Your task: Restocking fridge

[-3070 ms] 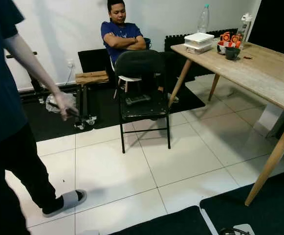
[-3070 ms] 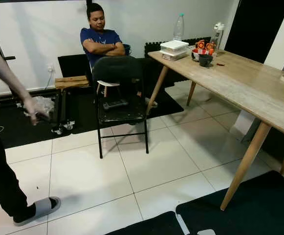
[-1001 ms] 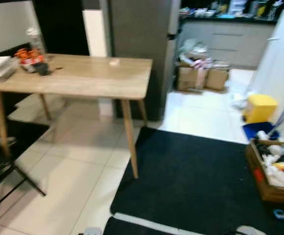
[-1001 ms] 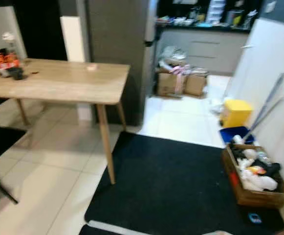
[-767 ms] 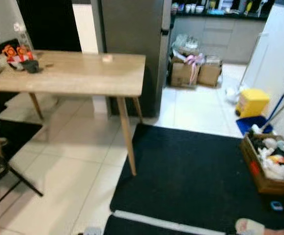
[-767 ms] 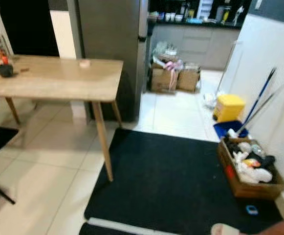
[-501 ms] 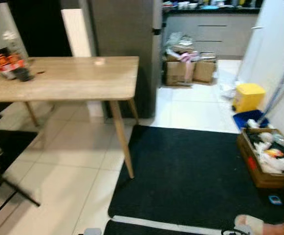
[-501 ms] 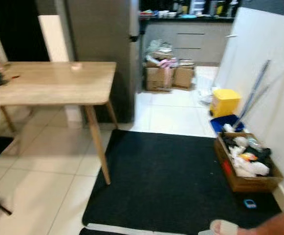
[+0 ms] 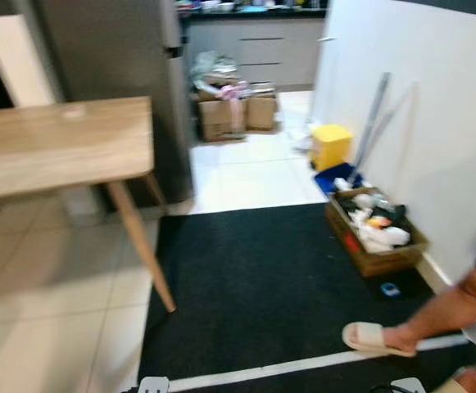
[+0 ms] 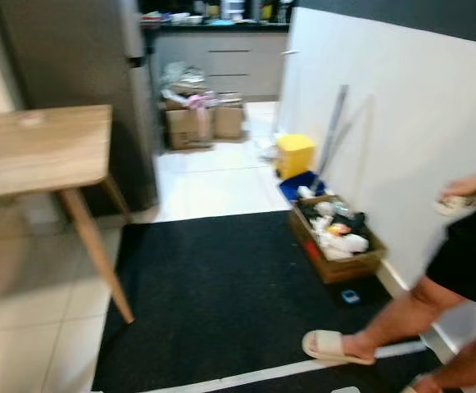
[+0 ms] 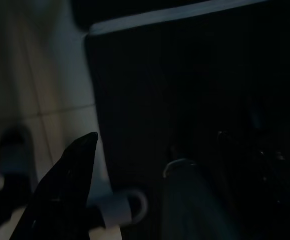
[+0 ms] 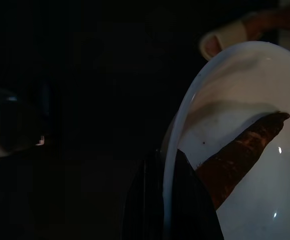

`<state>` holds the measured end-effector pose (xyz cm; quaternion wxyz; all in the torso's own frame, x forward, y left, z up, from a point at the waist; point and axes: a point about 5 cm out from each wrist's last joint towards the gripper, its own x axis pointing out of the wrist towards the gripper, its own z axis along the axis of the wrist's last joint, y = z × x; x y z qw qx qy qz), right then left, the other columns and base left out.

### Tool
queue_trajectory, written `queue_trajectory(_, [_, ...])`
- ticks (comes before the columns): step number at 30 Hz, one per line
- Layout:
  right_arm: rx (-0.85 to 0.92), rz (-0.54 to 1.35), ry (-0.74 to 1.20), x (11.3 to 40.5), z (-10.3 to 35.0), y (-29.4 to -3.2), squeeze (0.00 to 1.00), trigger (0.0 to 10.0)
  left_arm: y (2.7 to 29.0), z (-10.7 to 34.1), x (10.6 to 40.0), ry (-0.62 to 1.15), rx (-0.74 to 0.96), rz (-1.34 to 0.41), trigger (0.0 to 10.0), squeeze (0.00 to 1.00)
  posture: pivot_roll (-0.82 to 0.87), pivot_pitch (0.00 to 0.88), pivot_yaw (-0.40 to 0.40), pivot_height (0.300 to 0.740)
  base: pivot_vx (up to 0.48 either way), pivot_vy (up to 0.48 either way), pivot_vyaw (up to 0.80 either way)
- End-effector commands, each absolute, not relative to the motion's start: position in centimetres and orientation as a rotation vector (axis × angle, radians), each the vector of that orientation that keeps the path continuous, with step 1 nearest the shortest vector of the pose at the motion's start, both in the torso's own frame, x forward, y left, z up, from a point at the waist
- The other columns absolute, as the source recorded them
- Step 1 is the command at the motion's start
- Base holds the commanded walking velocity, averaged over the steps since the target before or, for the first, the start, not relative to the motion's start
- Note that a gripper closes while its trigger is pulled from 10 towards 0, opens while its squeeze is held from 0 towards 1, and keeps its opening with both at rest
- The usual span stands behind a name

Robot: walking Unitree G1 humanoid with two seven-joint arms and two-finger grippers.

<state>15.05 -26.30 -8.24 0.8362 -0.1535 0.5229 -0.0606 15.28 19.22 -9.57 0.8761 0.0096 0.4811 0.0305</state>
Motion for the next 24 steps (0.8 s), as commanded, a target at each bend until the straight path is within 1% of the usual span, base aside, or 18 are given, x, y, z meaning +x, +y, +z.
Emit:
queue_trajectory(1, [-0.325, -0.117, 1.088, 15.59, -8.15, -25.88, 0.00, 10.0, 19.50, -9.93, 14.28, 1.036, 0.016, 0.076, 10.0, 0.00, -0.06, 0.000, 0.005, 0.740, 0.000, 0.000, 0.00])
queue_trajectory(5, [-0.327, -0.111, 1.088, 15.58, -8.17, -25.83, 0.00, 10.0, 19.47, -9.97, 14.20, 1.039, 0.012, 0.077, 10.0, 0.00, -0.06, 0.000, 0.005, 0.740, 0.000, 0.000, 0.00])
queue_trajectory(18, [-0.335, -0.103, 1.093, 15.44, -8.22, -25.84, 0.00, 10.0, 19.33, -9.99, 14.19, 1.037, -0.001, 0.075, 10.0, 0.00, -0.06, 0.000, 0.005, 0.740, 0.000, 0.000, -0.80])
queue_trajectory(23, [-0.341, -0.099, 1.095, 15.36, -8.26, -25.81, 0.00, 10.0, 19.29, -10.01, 14.15, 1.038, -0.002, 0.074, 10.0, 0.00, -0.06, 0.000, 0.005, 0.740, 0.000, 0.000, 0.00])
queue_trajectory(24, [-0.343, -0.099, 1.096, 15.33, -8.27, -25.81, 0.00, 10.0, 19.28, -10.01, 14.13, 1.038, -0.003, 0.074, 10.0, 0.00, -0.06, 0.000, 0.005, 0.740, 0.000, 0.000, -0.80])
